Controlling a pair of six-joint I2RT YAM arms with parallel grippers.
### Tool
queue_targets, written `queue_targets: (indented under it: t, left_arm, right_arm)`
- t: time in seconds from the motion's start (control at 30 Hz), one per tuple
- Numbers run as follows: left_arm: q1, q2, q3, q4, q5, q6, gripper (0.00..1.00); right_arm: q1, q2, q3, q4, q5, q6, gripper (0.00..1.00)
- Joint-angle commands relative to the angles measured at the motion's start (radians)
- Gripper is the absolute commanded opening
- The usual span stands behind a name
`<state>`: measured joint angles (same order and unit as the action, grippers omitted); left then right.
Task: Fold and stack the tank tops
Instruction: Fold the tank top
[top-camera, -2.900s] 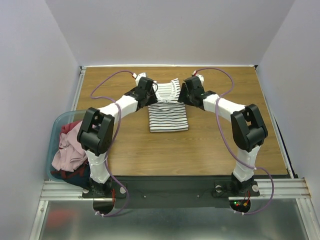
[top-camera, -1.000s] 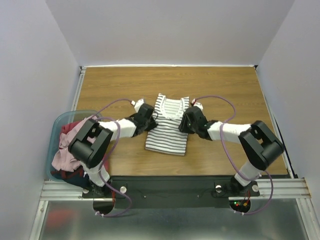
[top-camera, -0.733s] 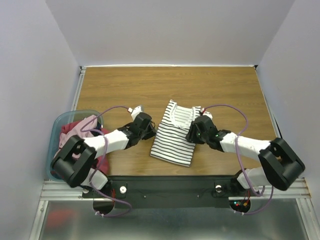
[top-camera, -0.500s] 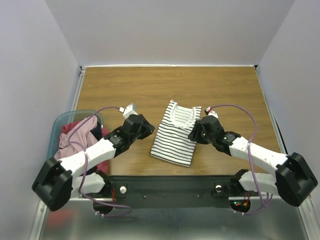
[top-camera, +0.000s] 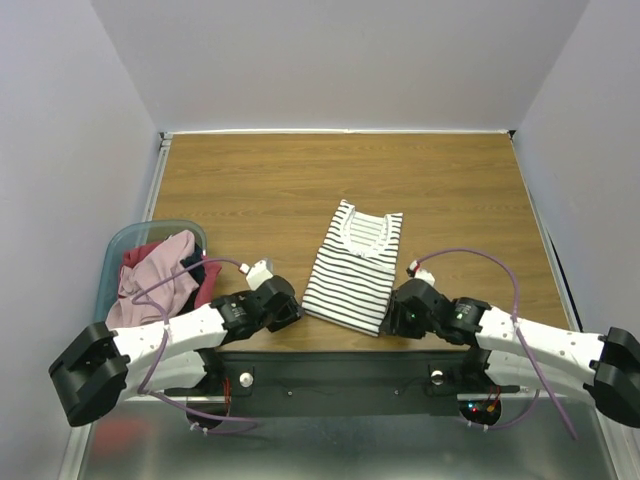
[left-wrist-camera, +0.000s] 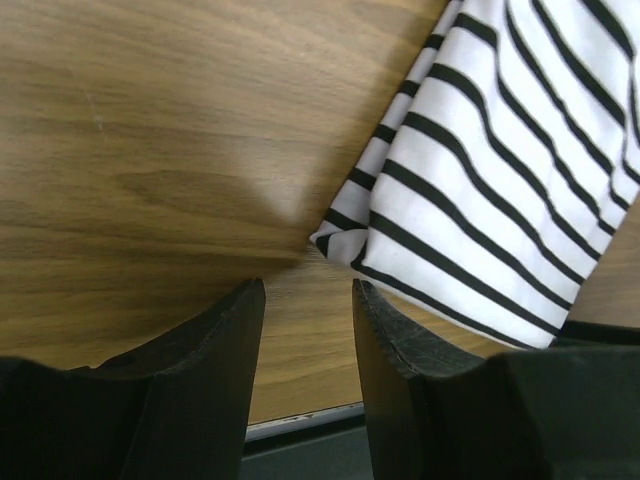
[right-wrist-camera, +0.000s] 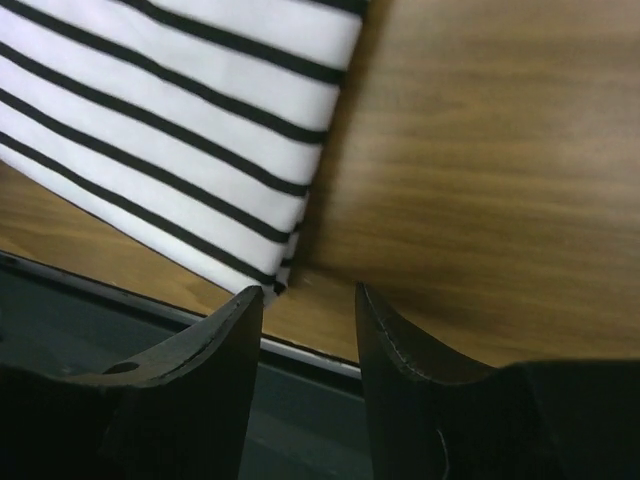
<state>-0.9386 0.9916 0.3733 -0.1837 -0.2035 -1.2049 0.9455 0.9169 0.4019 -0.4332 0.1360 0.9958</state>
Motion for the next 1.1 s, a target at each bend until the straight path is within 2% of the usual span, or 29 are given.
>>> queue_targets:
  t: [0.0, 0.2, 0.33, 0.47, 0.73, 0.93, 1.07]
  left_arm:
    - [-0.017, 0.030, 0.026, -0.036, -0.053, -0.045, 0.52]
    - [-0.020, 0.036, 0.022, -0.025, -0.053, -0.036, 0.52]
    - [-0.020, -0.011, 0.015, -0.051, -0.073, -0.039, 0.52]
    - [-0.020, -0.044, 0.015, -0.066, -0.085, -0.035, 0.54]
    - [-0.020, -0.110, 0.012, 0.023, -0.092, 0.008, 0.56]
    - [-0.020, 0.013, 0.029, 0.058, -0.102, -0.002, 0.56]
    - [-0.019, 0.162, 0.039, 0.111, -0.074, -0.002, 0.54]
  right_arm:
    - [0.081, -0.013, -0.026, -0.039, 0.045, 0.151, 0.49]
    - [0.164, 0.031, -0.026, -0.021, 0.089, 0.199, 0.47]
    - [0.165, 0.023, -0.017, -0.053, 0.108, 0.205, 0.43]
    - [0.170, -0.047, -0.008, -0.078, 0.119, 0.224, 0.43]
    - [0.171, -0.046, 0.061, -0.081, 0.168, 0.239, 0.45]
    - [0.171, 0.008, 0.023, -0.009, 0.175, 0.280, 0.47]
    - [0.173, 0.071, -0.003, 0.053, 0.163, 0.294, 0.47]
